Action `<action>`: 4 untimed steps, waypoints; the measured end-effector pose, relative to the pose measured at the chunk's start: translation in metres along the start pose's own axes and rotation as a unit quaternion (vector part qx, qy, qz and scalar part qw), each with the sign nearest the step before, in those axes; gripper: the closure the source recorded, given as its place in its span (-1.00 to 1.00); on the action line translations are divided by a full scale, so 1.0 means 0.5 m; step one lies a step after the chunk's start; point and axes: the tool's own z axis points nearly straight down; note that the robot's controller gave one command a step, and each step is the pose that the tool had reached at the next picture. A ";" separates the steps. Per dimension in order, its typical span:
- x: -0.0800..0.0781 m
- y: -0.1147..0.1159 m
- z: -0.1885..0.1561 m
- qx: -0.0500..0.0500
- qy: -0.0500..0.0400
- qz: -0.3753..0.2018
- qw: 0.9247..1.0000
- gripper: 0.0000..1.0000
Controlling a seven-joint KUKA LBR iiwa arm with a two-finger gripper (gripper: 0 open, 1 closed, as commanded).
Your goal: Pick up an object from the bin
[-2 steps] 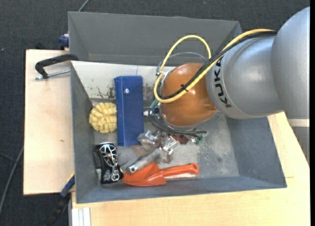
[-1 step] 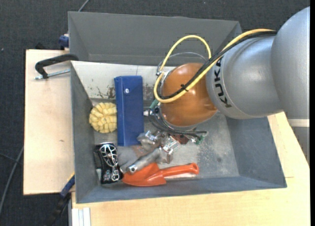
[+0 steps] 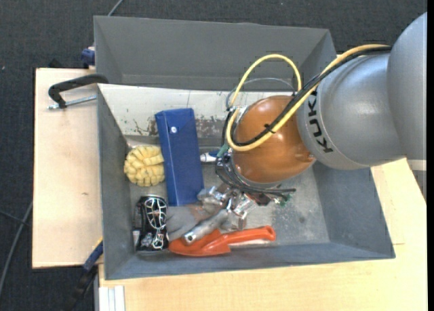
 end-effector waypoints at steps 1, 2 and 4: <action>0.040 -0.004 -0.020 -0.001 0.002 -0.010 1.000 1.00; 0.028 -0.026 -0.011 -0.002 0.003 -0.104 0.995 1.00; -0.090 -0.041 -0.025 -0.004 0.001 -0.247 0.969 1.00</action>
Offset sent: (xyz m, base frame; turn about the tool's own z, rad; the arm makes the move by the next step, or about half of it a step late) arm 0.0229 -0.0187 -0.0034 -0.4535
